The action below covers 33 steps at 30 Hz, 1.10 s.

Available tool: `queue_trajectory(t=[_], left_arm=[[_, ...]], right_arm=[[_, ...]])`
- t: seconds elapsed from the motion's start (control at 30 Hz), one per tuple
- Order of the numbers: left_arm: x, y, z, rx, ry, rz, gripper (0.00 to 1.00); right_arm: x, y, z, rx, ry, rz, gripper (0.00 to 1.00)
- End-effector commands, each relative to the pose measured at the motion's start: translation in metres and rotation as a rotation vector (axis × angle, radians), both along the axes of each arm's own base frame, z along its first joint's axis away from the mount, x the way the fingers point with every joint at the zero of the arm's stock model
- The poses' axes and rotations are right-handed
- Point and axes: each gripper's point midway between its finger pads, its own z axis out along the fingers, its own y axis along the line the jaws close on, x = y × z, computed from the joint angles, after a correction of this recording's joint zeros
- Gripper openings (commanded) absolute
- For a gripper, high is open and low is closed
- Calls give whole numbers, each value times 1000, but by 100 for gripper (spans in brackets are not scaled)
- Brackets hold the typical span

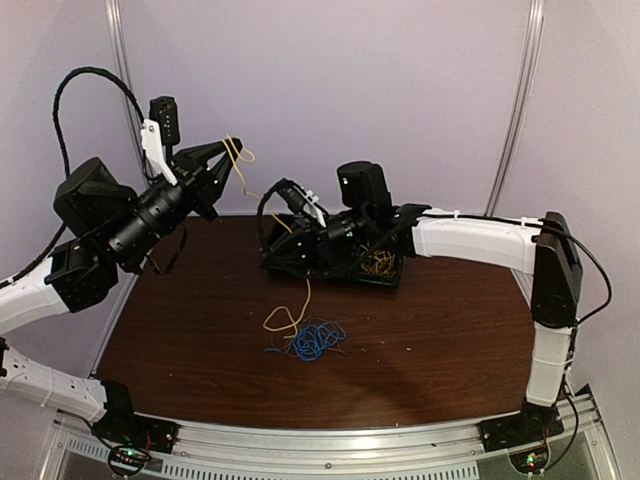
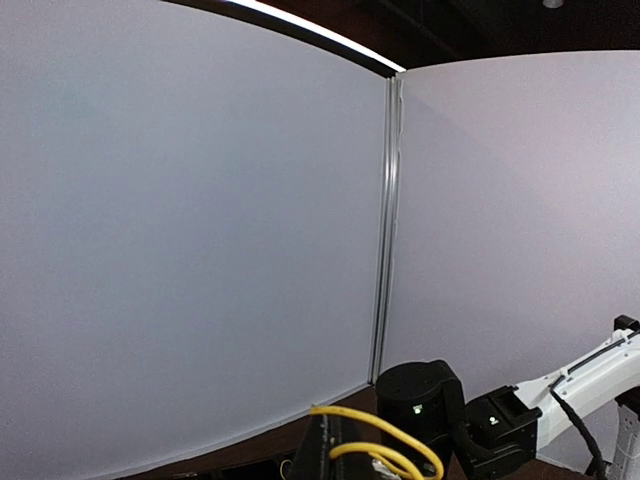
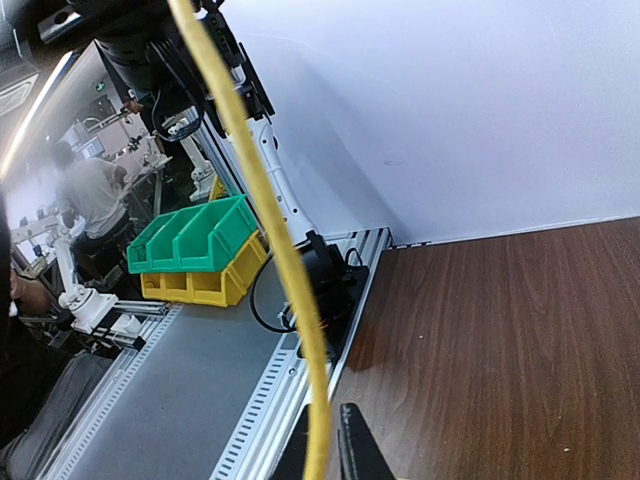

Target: Untangle the cables

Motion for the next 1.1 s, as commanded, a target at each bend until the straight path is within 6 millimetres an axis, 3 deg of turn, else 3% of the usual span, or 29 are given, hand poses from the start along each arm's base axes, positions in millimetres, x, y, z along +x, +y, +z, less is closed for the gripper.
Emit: queue_trajectory(t=[0.0,0.13,0.2,0.3,0.47,0.63,0.7,0.87,1.0,1.07], left_arm=[[-5,17,18,-67,-35,26,0],[-3,27,11,-44,-27,70,0],[2,33,-2,1,-13,125,0],[16,49,-37,98,36,259,0],[34,71,-103,225,140,439,0],[43,75,-154,346,206,516,0],[45,78,-168,373,222,540,8],[47,87,-200,417,263,574,50],[45,94,-218,417,296,579,61],[43,99,-224,402,313,575,65]], right_arm=[[8,-12,4,16,-5,-41,3],[27,-33,1,1,6,-104,0],[35,-45,-2,-17,-16,-128,0],[41,-63,-7,-67,-84,-164,0],[35,-80,-19,-160,-158,-182,0],[34,-88,-8,-172,-200,-201,0],[39,-90,4,-164,-222,-216,0],[68,-96,29,-139,-236,-292,0],[104,-101,39,-153,-245,-372,0],[127,-104,34,-181,-235,-422,0]])
